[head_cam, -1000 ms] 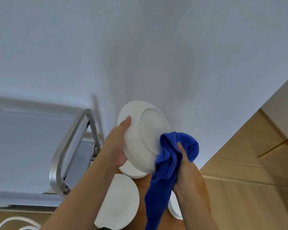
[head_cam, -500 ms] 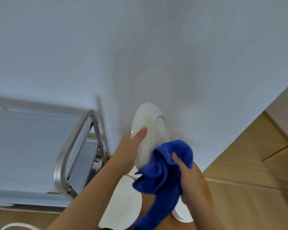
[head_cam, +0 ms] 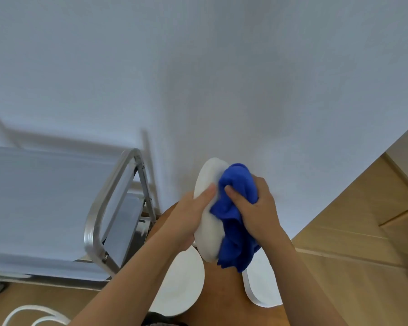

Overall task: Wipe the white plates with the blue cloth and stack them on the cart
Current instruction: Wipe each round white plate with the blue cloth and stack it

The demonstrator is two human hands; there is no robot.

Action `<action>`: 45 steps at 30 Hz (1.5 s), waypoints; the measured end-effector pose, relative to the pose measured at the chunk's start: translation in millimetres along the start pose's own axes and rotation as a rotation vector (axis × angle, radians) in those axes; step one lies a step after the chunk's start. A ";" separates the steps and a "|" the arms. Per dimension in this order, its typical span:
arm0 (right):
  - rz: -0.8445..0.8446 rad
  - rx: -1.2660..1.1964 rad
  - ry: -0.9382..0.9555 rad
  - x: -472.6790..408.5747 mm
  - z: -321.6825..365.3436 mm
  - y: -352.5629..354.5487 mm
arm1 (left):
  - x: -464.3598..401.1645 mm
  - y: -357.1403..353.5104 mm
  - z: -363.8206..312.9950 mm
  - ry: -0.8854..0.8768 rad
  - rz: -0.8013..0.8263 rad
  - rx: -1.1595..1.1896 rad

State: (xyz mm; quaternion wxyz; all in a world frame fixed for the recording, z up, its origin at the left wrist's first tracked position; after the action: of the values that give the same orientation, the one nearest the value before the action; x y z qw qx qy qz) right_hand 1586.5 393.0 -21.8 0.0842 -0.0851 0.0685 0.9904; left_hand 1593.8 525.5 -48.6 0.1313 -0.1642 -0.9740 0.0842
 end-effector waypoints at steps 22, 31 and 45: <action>0.094 0.130 -0.406 74.6 -132.2 -16.1 | 12.5 100.7 98.1 0.201 -0.399 -0.396; 0.029 0.289 -0.436 66.9 -151.5 3.2 | 8.3 82.3 217.7 0.098 0.198 -1.582; 0.266 0.105 -0.880 69.9 -187.8 -21.2 | 23.2 71.9 312.8 0.050 0.720 -1.829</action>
State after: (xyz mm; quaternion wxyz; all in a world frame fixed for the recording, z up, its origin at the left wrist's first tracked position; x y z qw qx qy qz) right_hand 1551.8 396.4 -220.3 -0.0182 0.3571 0.0865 0.9299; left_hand 1505.4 562.6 -355.8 -0.0592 -0.4912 -0.5524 -0.6708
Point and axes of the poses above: each hand's wrist, its own x-axis away from the middle knuckle, its own y-axis out of the back of the hand, z = x × y, the point moved 7 cm from there along -x, towards the middle knuckle, and after that the axes turned 7 degrees about -x, right-handed, at the moved point
